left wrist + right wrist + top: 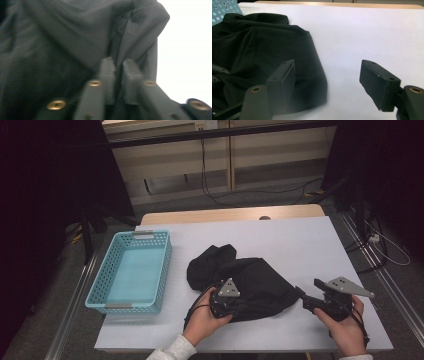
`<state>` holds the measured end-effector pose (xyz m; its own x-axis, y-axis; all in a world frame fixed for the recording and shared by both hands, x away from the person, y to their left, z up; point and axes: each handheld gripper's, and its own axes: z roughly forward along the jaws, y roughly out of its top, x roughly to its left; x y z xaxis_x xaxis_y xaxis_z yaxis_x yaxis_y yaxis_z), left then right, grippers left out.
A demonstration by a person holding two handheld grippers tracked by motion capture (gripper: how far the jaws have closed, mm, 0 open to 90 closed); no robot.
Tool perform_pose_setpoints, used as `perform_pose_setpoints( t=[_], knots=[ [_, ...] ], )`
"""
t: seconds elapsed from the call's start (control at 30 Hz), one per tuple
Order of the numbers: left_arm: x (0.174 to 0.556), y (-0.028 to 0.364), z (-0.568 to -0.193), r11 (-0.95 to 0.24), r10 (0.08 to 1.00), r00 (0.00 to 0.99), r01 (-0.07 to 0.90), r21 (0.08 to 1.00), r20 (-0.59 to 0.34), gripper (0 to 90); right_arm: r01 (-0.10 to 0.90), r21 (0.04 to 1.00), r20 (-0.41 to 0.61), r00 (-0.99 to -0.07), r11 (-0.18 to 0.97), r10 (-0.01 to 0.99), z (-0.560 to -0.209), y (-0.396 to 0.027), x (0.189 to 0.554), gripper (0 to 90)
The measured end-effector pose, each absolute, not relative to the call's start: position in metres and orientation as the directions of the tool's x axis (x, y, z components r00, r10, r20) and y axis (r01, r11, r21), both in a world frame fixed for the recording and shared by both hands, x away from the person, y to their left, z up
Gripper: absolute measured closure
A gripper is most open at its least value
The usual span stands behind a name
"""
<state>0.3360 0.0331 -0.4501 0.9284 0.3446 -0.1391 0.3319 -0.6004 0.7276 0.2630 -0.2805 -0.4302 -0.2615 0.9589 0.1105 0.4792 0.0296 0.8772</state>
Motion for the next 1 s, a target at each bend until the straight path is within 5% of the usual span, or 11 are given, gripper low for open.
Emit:
perform_pose_setpoints(
  t=[0.33,0.77,0.93,1.0],
  knots=[
    [0.345,0.072,-0.424,-0.511,0.400,0.893,0.404,0.758,-0.206,88.0,0.471,0.881,0.104,-0.295,0.050,0.950,-0.429,-0.276,0.267,28.0],
    [0.357,0.154,-0.401,-0.380,0.615,0.762,0.512,0.770,-0.203,88.6,0.466,0.883,0.113,-0.330,0.057,0.937,-0.428,-0.267,0.277,28.0],
    [0.354,0.153,-0.407,-0.418,0.593,0.782,0.504,0.756,-0.193,86.9,0.468,0.881,0.116,-0.348,0.065,0.930,-0.428,-0.260,0.280,28.0],
    [0.352,0.148,-0.407,-0.429,0.575,0.798,0.483,0.763,-0.182,79.9,0.465,0.882,0.113,-0.356,0.071,0.928,-0.428,-0.258,0.281,28.0]
  ],
)
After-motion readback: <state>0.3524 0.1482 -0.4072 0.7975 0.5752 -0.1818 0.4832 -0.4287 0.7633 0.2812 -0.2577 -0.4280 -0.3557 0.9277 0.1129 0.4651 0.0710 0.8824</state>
